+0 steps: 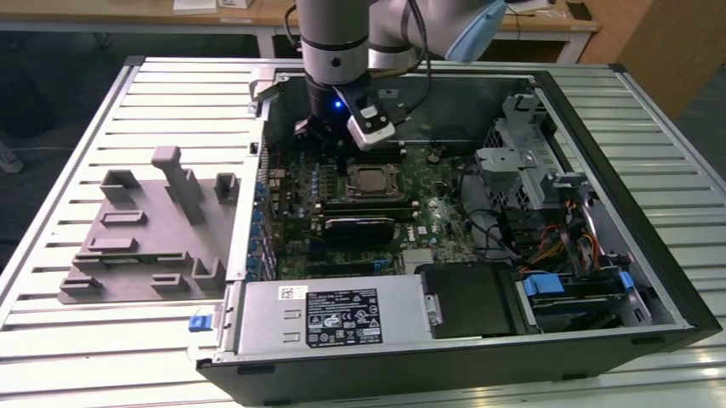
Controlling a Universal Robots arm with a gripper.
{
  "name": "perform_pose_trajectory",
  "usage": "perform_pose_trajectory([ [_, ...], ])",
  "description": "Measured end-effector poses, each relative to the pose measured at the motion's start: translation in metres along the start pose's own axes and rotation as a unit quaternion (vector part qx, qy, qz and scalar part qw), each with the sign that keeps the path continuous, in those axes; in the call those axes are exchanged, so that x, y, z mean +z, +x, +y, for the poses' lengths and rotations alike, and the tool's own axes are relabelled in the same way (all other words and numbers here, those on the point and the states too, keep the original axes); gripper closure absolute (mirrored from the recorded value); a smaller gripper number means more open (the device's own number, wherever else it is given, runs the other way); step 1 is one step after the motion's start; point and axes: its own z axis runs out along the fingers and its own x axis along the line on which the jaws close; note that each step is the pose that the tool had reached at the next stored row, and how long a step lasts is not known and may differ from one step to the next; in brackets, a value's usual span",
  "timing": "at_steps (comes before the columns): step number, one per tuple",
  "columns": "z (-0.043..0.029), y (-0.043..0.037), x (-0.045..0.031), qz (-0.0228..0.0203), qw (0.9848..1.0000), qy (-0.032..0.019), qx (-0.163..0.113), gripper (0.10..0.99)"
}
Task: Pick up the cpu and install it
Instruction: 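Install the first cpu locking lever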
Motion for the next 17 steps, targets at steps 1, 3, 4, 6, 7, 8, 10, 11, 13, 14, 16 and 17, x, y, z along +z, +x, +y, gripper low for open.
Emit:
perform_pose_trajectory([
  [1, 0.0000, 0.0000, -0.0007, 0.0000, 1.0000, 0.0000, 0.000, 0.980],
  [3, 0.0000, 0.0000, -0.0031, -0.0001, 1.0000, 0.0000, 0.000, 0.980],
  [4, 0.0000, 0.0000, -0.0047, -0.0001, 1.0000, -0.0001, 0.000, 0.980],
  [6, 0.0000, -0.0001, -0.0073, -0.0001, 1.0000, -0.0004, 0.000, 0.980],
  [7, 0.0000, -0.0001, -0.0081, -0.0001, 1.0000, -0.0006, 0.000, 0.980],
  [8, 0.0001, 0.0001, -0.0083, -0.0001, 1.0000, -0.0008, 0.000, 0.980],
  [10, 0.0000, 0.0017, -0.0084, -0.0002, 1.0000, -0.0012, 0.000, 0.980],
  [11, 0.0000, 0.0029, -0.0085, -0.0001, 1.0000, -0.0016, 0.000, 0.980],
  [13, -0.0001, 0.0056, -0.0086, -0.0001, 1.0000, -0.0038, 0.000, 0.980],
  [14, -0.0001, 0.0067, -0.0086, -0.0001, 1.0000, -0.0062, 0.000, 0.980],
  [16, -0.0002, 0.0079, -0.0086, 0.0000, 0.9999, -0.0147, 0.001, 0.980],
  [17, -0.0002, 0.0085, -0.0086, 0.0002, 0.9998, -0.0198, 0.001, 0.980],
])
